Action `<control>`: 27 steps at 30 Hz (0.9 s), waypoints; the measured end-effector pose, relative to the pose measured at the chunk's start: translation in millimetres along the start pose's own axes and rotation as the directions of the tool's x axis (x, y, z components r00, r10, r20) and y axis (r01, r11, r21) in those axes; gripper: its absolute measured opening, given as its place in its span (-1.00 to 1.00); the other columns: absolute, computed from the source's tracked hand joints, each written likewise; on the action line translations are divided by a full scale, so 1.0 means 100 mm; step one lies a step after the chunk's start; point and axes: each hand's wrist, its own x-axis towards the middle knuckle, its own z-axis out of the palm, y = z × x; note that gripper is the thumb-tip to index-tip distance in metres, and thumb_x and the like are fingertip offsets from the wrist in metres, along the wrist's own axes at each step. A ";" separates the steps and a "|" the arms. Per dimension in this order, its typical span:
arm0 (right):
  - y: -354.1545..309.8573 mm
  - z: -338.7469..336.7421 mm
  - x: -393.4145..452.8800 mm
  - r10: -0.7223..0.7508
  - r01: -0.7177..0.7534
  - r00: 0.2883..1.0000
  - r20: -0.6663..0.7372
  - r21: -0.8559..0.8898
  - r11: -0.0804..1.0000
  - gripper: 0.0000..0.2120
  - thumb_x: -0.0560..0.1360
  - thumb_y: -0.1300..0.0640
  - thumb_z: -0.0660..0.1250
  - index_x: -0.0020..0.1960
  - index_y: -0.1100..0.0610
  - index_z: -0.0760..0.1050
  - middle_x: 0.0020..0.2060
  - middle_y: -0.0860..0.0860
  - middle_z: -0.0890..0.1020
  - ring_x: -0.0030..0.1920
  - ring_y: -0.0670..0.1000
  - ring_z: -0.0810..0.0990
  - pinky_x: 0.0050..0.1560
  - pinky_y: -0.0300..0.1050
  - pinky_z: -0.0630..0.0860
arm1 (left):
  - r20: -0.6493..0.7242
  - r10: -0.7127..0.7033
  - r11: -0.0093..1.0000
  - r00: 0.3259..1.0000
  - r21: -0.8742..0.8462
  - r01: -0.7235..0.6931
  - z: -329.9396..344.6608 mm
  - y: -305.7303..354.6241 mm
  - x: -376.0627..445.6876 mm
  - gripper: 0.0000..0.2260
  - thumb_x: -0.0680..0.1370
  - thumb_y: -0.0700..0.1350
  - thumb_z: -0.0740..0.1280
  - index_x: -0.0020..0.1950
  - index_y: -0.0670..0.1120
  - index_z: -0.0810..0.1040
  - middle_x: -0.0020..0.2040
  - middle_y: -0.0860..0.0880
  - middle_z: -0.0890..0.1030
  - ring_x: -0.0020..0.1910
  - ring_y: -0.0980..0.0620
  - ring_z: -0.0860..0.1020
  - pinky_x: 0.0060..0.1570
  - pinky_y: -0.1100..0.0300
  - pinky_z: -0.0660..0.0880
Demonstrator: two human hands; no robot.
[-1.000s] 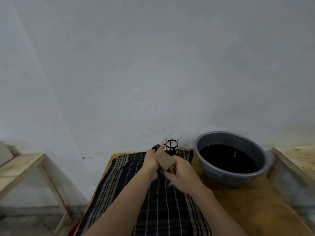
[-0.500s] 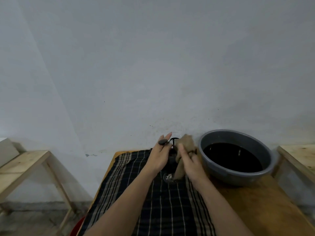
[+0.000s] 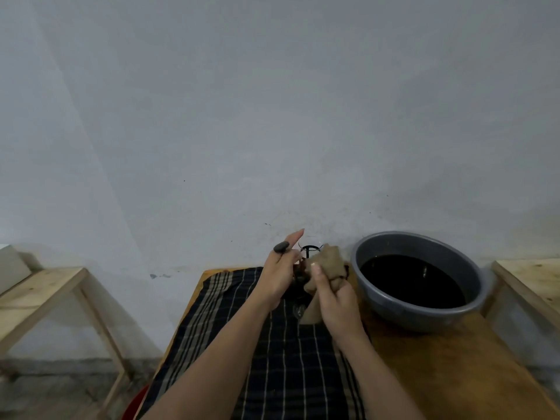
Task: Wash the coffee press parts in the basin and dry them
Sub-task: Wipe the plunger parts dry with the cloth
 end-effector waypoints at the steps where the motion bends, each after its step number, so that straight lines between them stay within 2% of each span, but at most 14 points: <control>1: 0.02 -0.03 0.02 0.041 -0.022 0.990 0.135 -0.136 0.990 -0.70 0.51 -0.11 0.31 -0.26 0.08 0.58 -0.46 -0.08 0.58 -0.37 -0.17 0.56 -0.27 -0.29 0.49 | 0.005 0.014 1.000 1.000 0.001 -0.014 0.00 0.03 0.00 -0.61 0.61 -0.18 0.14 0.31 0.21 0.51 0.40 -0.12 0.46 0.39 -0.08 0.42 0.38 0.04 0.33; 2: 0.04 -0.04 0.04 0.091 -0.028 0.964 0.251 -0.243 0.970 -0.74 0.51 -0.10 0.34 -0.19 0.07 0.60 -0.38 -0.09 0.62 -0.31 -0.17 0.60 -0.20 -0.23 0.53 | 0.017 0.031 0.999 0.999 -0.009 -0.031 -0.01 0.06 -0.01 -0.62 0.61 -0.20 0.15 0.29 0.19 0.51 0.45 -0.15 0.40 0.47 -0.07 0.32 0.47 -0.02 0.25; 3: 0.05 -0.03 0.04 0.145 -0.039 0.930 0.339 -0.302 0.953 -0.79 0.50 -0.08 0.37 -0.10 0.07 0.60 -0.27 -0.06 0.67 -0.21 -0.14 0.64 -0.11 -0.16 0.57 | 0.034 0.043 0.999 0.999 -0.002 -0.043 -0.01 0.09 -0.02 -0.64 0.62 -0.22 0.16 0.32 0.13 0.50 0.47 -0.06 0.38 0.50 -0.02 0.27 0.50 0.00 0.20; 5: 0.06 0.01 0.03 0.170 -0.029 0.906 0.388 -0.344 0.939 -0.82 0.49 -0.02 0.39 -0.01 0.08 0.60 -0.14 -0.01 0.69 -0.09 -0.08 0.65 0.00 -0.09 0.59 | 0.091 0.086 0.994 0.992 0.053 -0.091 0.00 0.13 -0.04 -0.66 0.64 -0.23 0.16 0.38 0.00 0.46 0.47 0.03 0.37 0.49 0.05 0.27 0.50 0.07 0.19; 7: 0.03 0.04 0.02 0.175 -0.094 0.933 0.314 -0.257 0.962 -0.87 0.50 0.04 0.39 -0.03 0.09 0.62 -0.14 0.01 0.70 -0.07 -0.05 0.66 0.05 -0.03 0.59 | 0.111 0.065 0.993 0.992 0.089 -0.075 -0.01 0.15 -0.05 -0.68 0.64 -0.21 0.14 0.34 0.00 0.48 0.39 0.03 0.45 0.40 0.03 0.40 0.42 0.08 0.31; 10: -0.05 -0.03 0.04 0.294 -0.297 0.955 0.046 0.116 0.948 -0.91 0.51 0.04 0.38 -0.08 0.05 0.62 -0.12 0.04 0.69 -0.03 0.02 0.64 0.09 0.01 0.53 | 0.080 -0.076 0.992 0.994 0.109 0.067 -0.08 0.18 -0.02 -0.71 0.64 -0.18 0.11 0.29 -0.03 0.51 0.27 -0.01 0.52 0.07 0.03 0.58 0.10 0.12 0.49; 11: -0.09 -0.07 0.07 0.296 -0.288 0.955 -0.020 0.177 0.941 -0.88 0.51 0.00 0.37 -0.07 0.04 0.61 -0.09 0.04 0.68 -0.01 0.03 0.63 0.11 0.01 0.53 | 0.088 -0.110 0.986 0.990 0.133 0.098 -0.10 0.19 -0.03 -0.72 0.64 -0.17 0.11 0.28 -0.04 0.51 0.24 -0.04 0.55 0.04 -0.02 0.61 0.06 0.05 0.53; 12: -0.15 -0.11 0.10 0.264 -0.253 0.963 -0.054 0.156 0.955 -0.85 0.51 -0.04 0.36 -0.05 0.03 0.60 -0.08 0.04 0.68 0.00 0.04 0.63 0.10 0.02 0.53 | 0.107 -0.131 0.982 0.986 0.153 0.113 -0.11 0.20 -0.04 -0.72 0.64 -0.16 0.09 0.26 -0.05 0.51 0.21 -0.06 0.58 0.01 -0.07 0.62 0.04 -0.01 0.55; 14: -0.28 -0.14 0.18 0.168 -0.166 0.984 -0.055 0.038 0.985 -0.73 0.49 -0.14 0.34 -0.04 0.07 0.59 -0.10 0.08 0.66 -0.03 0.08 0.63 0.07 0.03 0.54 | 0.104 -0.138 0.978 0.985 0.170 0.119 -0.09 0.23 -0.07 -0.72 0.65 -0.16 0.03 0.22 -0.07 0.50 0.09 -0.09 0.62 -0.11 -0.09 0.64 -0.05 -0.03 0.60; 16: -0.37 -0.12 0.23 0.128 -0.126 0.990 -0.059 0.039 0.991 -0.65 0.46 -0.18 0.34 -0.01 0.10 0.60 -0.10 0.13 0.66 -0.03 0.12 0.64 0.06 0.07 0.56 | 0.059 -0.118 0.982 0.991 0.153 0.108 -0.09 0.27 -0.07 -0.72 0.66 -0.13 0.00 0.18 -0.07 0.49 -0.04 -0.07 0.65 -0.27 -0.05 0.62 -0.20 0.05 0.61; 20: -0.40 -0.21 0.23 0.297 -0.226 0.949 -0.104 0.430 0.874 -0.58 0.46 -0.10 0.34 0.19 0.15 0.54 0.08 0.15 0.64 0.10 0.13 0.62 0.20 0.15 0.53 | -0.074 -0.124 0.986 0.989 0.105 0.132 -0.21 0.41 -0.01 -0.75 0.64 -0.11 0.03 0.18 -0.10 0.46 -0.23 -0.09 0.69 -0.49 -0.06 0.53 -0.42 0.19 0.54; 23: -0.35 -0.35 0.20 0.394 -0.264 0.911 -0.124 0.558 0.786 -0.68 0.55 -0.02 0.29 0.18 0.17 0.51 0.02 0.11 0.64 0.03 0.06 0.62 0.06 0.04 0.56 | -0.126 -0.122 0.974 0.984 0.174 0.143 -0.31 0.43 0.05 -0.74 0.64 -0.09 0.03 0.23 -0.11 0.41 -0.31 -0.14 0.67 -0.47 -0.12 0.49 -0.41 0.14 0.51; 25: -0.34 -0.38 0.22 0.376 -0.234 0.909 -0.179 0.527 0.817 -0.74 0.55 -0.02 0.30 0.11 0.15 0.54 -0.01 0.08 0.64 0.01 0.03 0.61 -0.05 -0.08 0.52 | -0.090 -0.094 0.944 0.992 0.308 0.117 -0.33 0.41 0.06 -0.77 0.65 -0.09 0.04 0.21 -0.10 0.40 -0.31 -0.19 0.66 -0.50 -0.13 0.48 -0.29 -0.04 0.54; 27: -0.37 -0.33 0.26 0.300 -0.199 0.935 -0.190 0.419 0.886 -0.74 0.50 -0.08 0.34 0.01 0.11 0.57 -0.05 0.07 0.65 0.01 0.06 0.62 -0.02 -0.06 0.51 | -0.020 -0.077 0.873 0.997 0.482 0.077 -0.27 0.35 0.05 -0.73 0.66 -0.08 0.04 0.20 -0.15 0.45 -0.32 -0.20 0.64 -0.52 -0.09 0.48 -0.21 -0.05 0.57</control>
